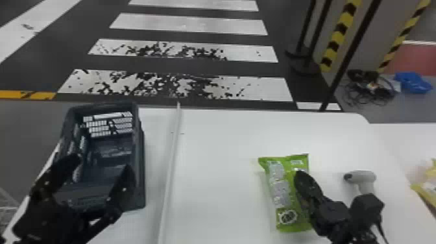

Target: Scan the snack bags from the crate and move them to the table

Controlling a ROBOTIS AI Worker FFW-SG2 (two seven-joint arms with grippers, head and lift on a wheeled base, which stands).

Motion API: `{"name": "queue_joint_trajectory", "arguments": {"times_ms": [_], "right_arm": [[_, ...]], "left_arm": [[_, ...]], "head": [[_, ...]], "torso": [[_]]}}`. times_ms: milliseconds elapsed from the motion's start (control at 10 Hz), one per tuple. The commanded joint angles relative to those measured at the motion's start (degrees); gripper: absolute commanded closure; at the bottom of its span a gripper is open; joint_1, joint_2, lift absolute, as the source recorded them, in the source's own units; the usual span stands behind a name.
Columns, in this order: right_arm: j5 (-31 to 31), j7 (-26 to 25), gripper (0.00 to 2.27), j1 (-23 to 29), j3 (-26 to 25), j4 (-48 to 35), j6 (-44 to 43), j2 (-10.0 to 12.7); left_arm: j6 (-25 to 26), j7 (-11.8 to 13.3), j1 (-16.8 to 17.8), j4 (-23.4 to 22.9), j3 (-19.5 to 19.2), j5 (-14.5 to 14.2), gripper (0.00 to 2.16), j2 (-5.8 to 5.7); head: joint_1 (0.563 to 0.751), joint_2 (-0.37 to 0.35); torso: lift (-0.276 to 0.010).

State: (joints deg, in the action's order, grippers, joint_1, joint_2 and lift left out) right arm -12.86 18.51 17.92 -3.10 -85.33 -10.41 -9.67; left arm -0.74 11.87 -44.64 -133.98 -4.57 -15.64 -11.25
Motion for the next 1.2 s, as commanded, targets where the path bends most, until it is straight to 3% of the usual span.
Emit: {"name": "queue_joint_trajectory", "arguments": {"times_ms": [0, 700, 1100], "right_arm": [[-0.06, 0.13, 2.24, -0.95, -0.15, 2.89, -0.88, 0.0], [-3.05, -0.22, 2.24, -1.31, -4.1, 10.71, -7.74, 1.41], [-3.14, 0.48, 2.24, 0.45, -5.51, 6.23, -5.8, 1.41]], "left_arm": [[0.0, 0.34, -0.36, -0.14, 0.0, 0.0, 0.01, -0.09], [-0.35, 1.22, -0.71, -0.4, 0.09, -0.26, 0.01, -0.17], [-0.53, 1.57, -0.62, -0.49, 0.09, -0.35, 0.01, -0.26]], "head": [[0.695, -0.066], [0.695, -0.126], [0.695, -0.168]], "torso": [[-0.095], [-0.095], [-0.095]]}}
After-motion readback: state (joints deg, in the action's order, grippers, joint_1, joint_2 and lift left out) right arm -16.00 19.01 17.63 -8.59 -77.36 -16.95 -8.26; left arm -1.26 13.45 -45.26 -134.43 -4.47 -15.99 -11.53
